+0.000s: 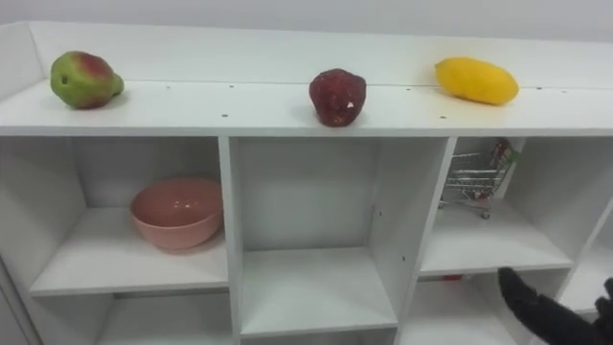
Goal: Arrange fruit in the closet
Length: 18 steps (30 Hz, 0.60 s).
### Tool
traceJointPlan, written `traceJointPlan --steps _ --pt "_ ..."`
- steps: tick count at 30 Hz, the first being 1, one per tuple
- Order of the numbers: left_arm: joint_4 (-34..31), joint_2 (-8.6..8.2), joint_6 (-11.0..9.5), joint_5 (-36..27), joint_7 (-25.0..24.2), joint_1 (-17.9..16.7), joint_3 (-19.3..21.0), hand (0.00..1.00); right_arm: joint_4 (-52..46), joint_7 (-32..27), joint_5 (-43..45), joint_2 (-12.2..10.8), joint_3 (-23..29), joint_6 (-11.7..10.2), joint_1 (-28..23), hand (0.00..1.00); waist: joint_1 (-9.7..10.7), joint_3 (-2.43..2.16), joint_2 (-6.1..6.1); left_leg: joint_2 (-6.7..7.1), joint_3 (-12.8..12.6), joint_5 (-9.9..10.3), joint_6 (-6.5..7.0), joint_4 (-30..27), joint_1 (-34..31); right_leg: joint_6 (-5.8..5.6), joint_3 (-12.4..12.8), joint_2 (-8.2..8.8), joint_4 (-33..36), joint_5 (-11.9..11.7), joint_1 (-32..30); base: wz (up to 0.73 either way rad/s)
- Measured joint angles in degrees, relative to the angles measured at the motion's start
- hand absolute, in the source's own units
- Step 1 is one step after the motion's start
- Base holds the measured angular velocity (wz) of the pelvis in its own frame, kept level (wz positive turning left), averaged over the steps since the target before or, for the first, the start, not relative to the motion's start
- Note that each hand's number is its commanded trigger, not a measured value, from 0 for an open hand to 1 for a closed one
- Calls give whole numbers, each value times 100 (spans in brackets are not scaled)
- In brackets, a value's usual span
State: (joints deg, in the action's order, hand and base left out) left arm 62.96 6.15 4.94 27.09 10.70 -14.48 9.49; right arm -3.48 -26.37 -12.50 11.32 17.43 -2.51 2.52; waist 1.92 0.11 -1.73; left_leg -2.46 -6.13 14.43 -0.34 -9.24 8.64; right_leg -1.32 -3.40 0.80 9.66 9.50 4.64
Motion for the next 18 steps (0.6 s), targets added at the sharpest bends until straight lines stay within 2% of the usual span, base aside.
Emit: traceJointPlan --steps 2,4,5,6,8,10,12,15,18 --pt "-22 -7 -49 1 2 -6 -42 0 -272 -103 192 148 5 -57 107 0 -38 -3 -8 -1 -1 0 0 -15 -2 0 -2 -1 7 0 -5 0" --pt "-24 -5 -86 2 2 4 -84 0 -563 -129 217 203 3 -141 116 0 -74 -2 -18 0 6 0 0 -24 -4 0 -12 -1 5 0 -5 0" --pt "-39 2 -93 8 2 38 -137 0 -730 -125 223 217 -23 -177 137 0 -89 18 -70 2 10 0 0 -25 -18 0 -11 -2 7 0 -6 0" --pt "-39 10 -94 11 -3 40 -173 0 -804 -129 222 222 -46 -177 161 0 -99 5 -54 2 10 0 0 -28 -25 0 -8 -3 6 0 -8 0" --pt "-39 33 -102 12 -15 54 -274 0 -925 -99 225 234 -74 -187 268 0 -101 18 -117 3 18 0 0 -35 -36 0 -6 -4 3 0 -10 0" --pt "-27 97 -126 7 -30 43 -482 0 -925 -94 230 249 -212 -192 402 0 -102 -3 -215 3 23 0 1 -41 -18 0 -1 -7 1 0 16 0" --pt "0 125 -131 8 -38 57 -542 0 -962 -80 233 250 -275 -189 445 0 -101 -19 -258 5 26 0 1 -40 -10 0 4 -6 6 0 23 0" --pt "72 158 -135 8 -41 120 -542 0 -1118 -92 250 257 -286 -208 770 0 -107 -19 -258 6 55 0 1 -39 -1 1 -6 -4 17 -1 36 2" --pt "86 171 -135 9 -43 184 -543 0 -1118 -89 270 291 -303 -327 1160 0 -101 2 -220 5 104 0 1 -35 -4 3 -52 -4 14 -2 54 8"
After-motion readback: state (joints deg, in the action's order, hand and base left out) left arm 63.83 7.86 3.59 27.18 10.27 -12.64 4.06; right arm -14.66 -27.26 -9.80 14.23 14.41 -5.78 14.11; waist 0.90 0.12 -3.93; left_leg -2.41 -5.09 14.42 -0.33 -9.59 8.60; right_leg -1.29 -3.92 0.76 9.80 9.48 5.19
